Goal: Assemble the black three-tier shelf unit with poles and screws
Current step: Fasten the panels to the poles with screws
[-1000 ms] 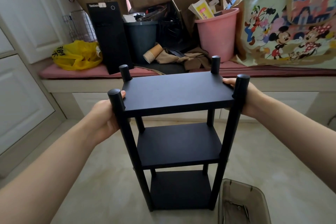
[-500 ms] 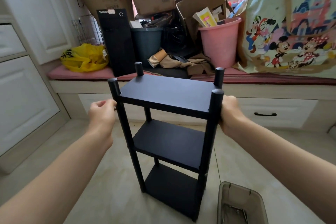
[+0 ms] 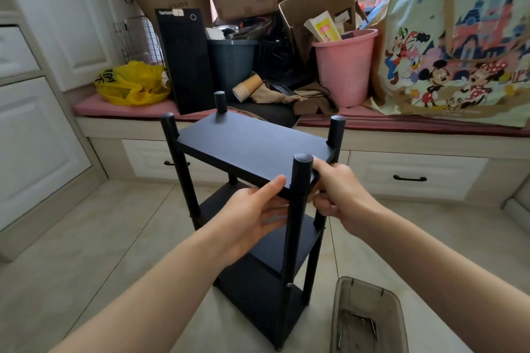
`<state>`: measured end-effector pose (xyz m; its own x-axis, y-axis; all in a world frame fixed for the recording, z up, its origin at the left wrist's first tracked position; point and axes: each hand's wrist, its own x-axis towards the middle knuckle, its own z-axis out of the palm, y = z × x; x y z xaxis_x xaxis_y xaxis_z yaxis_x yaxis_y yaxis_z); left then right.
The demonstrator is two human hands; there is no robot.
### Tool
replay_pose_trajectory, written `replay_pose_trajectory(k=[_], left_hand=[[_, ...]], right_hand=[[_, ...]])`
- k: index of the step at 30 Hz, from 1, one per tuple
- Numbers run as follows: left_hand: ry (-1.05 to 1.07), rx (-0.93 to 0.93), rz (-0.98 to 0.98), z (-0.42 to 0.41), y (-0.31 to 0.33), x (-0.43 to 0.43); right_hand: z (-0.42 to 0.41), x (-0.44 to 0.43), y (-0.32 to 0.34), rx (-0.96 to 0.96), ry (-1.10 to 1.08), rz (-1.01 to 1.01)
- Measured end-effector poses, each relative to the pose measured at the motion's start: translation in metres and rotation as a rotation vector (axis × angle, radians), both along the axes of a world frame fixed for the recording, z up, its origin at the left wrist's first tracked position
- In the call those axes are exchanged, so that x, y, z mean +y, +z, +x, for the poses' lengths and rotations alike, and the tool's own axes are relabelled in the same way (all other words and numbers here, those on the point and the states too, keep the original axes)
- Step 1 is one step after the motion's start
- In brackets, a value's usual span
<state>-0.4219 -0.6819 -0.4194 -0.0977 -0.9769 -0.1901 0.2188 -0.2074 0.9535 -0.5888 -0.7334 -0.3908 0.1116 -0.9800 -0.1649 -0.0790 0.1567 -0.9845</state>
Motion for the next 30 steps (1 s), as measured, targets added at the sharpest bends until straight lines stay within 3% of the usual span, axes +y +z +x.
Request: replay_pose_trajectory(k=[14,22,30], left_hand=[[0.121,-0.001,-0.098,-0.017,-0.006,-0.005],[-0.036,0.226,-0.132,-0.014,-0.007,-0.004],[-0.061,0.26,-0.144,-0.017,-0.009,-0.001]], right_hand=[[0.003,-0.001,0.008,-0.122,-0.008,0.034],[0.002,0.005,0.015,-0.193,-0.002,0.056],[0.003,0.0,0.011,-0.057,0.004,0.018]])
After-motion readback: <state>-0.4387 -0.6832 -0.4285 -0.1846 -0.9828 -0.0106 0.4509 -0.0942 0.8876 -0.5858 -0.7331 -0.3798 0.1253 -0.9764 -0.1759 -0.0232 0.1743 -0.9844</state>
